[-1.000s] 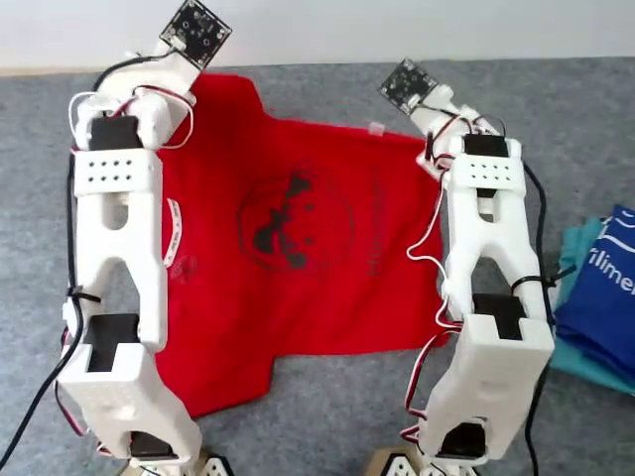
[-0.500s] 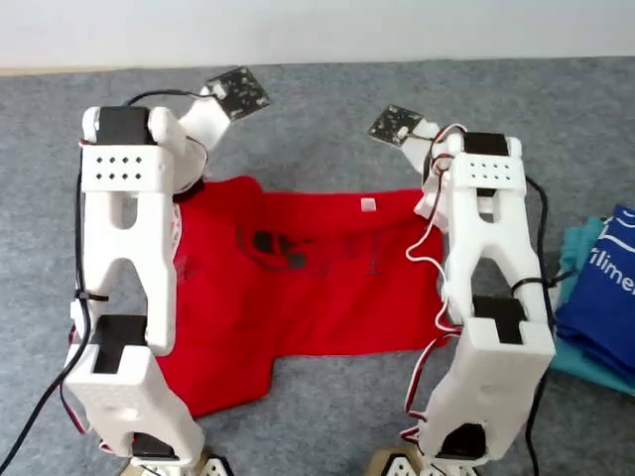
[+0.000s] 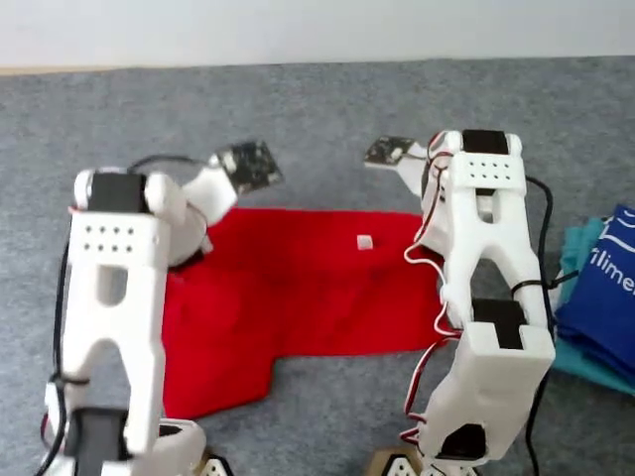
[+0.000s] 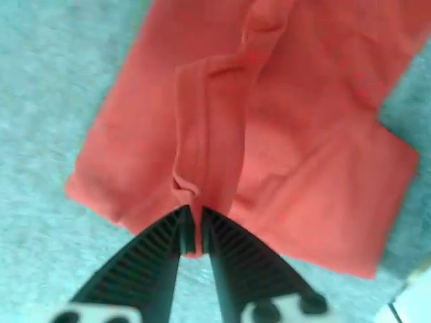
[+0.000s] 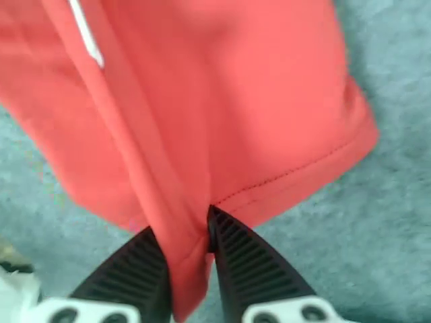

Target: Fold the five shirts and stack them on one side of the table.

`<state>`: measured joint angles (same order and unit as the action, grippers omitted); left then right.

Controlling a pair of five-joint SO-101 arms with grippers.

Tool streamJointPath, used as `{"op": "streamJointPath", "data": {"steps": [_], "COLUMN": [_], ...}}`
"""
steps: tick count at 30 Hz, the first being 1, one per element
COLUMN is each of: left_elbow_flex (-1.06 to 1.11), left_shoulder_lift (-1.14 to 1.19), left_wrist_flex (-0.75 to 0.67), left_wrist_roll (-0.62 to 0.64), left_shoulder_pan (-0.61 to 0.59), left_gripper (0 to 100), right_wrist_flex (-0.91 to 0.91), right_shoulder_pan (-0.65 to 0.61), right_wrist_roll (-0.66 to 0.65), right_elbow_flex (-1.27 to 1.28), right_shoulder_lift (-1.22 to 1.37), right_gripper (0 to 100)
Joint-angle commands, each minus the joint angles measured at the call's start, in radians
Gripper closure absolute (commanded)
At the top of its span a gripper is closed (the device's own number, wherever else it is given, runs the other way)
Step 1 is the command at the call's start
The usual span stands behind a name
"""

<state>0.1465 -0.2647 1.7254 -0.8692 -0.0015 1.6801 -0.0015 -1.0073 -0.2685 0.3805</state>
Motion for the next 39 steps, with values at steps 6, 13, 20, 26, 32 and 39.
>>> {"op": "streamJointPath", "data": {"steps": [6, 13, 20, 26, 32, 39], "left_elbow_flex": [0.18, 0.196, 0.206, 0.237, 0.239, 0.239], "left_shoulder_lift": [-0.207, -0.256, -0.258, -0.259, -0.259, -0.272], "left_wrist_flex": [0.029, 0.029, 0.031, 0.031, 0.031, 0.032], "left_wrist_roll": [-0.006, -0.006, -0.006, -0.008, -0.008, -0.008], "left_shoulder_pan": [-0.006, -0.037, -0.064, -0.068, -0.069, -0.071], "left_gripper": [100, 100, 100, 100, 100, 100], "right_wrist_flex": [0.033, -0.071, -0.248, -0.398, -0.432, -0.331], "right_shoulder_pan": [-0.016, -0.033, -0.047, -0.042, -0.041, 0.008], "right_wrist_roll": [0.028, 0.072, 0.075, 0.071, 0.068, 0.015], "right_elbow_flex": [0.046, 0.31, 0.638, 0.778, 0.79, 0.778], "right_shoulder_lift": [-0.22, -0.381, -0.519, -0.526, -0.507, -0.568], "right_gripper": [98.7, 98.7, 98.7, 98.8, 98.4, 80.0]}}
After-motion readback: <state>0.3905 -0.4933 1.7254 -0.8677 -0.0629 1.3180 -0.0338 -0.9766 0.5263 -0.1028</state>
